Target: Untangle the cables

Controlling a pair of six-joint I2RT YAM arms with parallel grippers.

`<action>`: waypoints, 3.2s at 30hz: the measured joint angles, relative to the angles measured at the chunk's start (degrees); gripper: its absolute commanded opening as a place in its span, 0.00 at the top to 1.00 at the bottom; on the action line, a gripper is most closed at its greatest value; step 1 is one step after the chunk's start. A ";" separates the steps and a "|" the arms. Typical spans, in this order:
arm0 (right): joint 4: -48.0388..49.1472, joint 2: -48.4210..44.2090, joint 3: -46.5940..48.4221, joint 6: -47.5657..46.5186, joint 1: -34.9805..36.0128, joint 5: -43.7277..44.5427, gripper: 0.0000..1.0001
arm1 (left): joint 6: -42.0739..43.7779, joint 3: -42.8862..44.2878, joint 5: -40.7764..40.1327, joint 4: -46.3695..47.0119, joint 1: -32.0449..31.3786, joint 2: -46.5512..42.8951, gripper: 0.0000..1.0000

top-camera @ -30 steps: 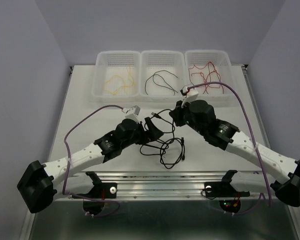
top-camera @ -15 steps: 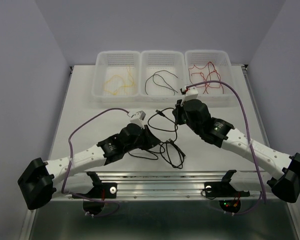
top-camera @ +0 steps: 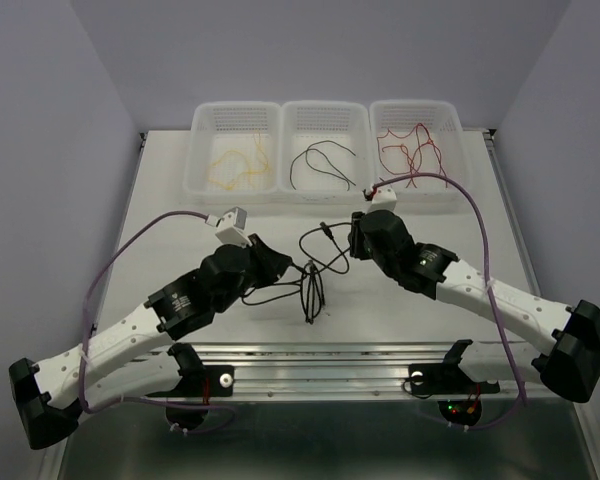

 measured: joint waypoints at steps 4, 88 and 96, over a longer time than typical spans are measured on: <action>-0.35 0.00 -3.67 1.01 -0.02 -1.38 0.10 | 0.13 3.32 -3.34 -2.78 0.00 -1.51 1.00; 4.28 2.08 13.66 -12.33 -46.29 -3.72 0.99 | -28.65 10.47 -18.08 -44.87 -0.37 -11.04 1.00; 3.23 3.45 14.47 -12.46 -45.90 -8.04 0.99 | -28.44 15.87 -21.73 -45.92 -0.37 -8.50 1.00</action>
